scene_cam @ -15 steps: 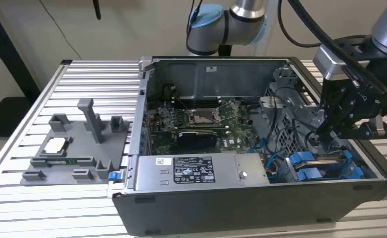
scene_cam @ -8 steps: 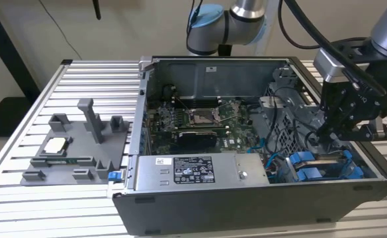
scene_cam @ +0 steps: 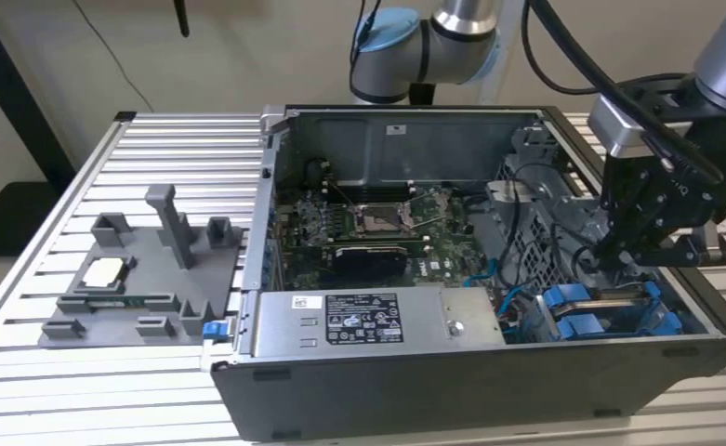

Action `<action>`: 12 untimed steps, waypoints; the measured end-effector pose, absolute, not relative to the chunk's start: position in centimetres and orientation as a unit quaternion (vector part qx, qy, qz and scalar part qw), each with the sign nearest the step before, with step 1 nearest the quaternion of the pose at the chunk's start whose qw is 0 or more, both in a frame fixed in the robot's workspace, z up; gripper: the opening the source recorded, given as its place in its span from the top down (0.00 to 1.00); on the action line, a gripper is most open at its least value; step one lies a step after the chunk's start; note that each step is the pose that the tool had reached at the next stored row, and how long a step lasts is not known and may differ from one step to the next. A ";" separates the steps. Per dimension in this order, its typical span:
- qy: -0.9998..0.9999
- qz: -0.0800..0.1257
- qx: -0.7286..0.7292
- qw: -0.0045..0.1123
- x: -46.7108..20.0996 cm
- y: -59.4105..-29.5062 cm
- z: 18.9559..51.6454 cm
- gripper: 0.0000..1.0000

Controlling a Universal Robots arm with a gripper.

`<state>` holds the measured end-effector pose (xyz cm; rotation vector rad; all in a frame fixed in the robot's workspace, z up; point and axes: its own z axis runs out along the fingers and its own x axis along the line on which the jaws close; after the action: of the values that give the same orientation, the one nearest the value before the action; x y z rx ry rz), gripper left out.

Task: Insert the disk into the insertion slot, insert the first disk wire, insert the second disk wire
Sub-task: 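Insert the first disk wire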

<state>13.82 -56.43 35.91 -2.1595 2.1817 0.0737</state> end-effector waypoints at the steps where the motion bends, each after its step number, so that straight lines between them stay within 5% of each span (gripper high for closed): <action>1: 0.710 0.023 -0.703 0.035 13.8 -56.4 35.9 0.81; 12: 0.710 0.003 -0.704 0.014 14.1 -56.5 35.6 0.81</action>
<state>14.08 -56.54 35.58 -2.1906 2.2118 0.0080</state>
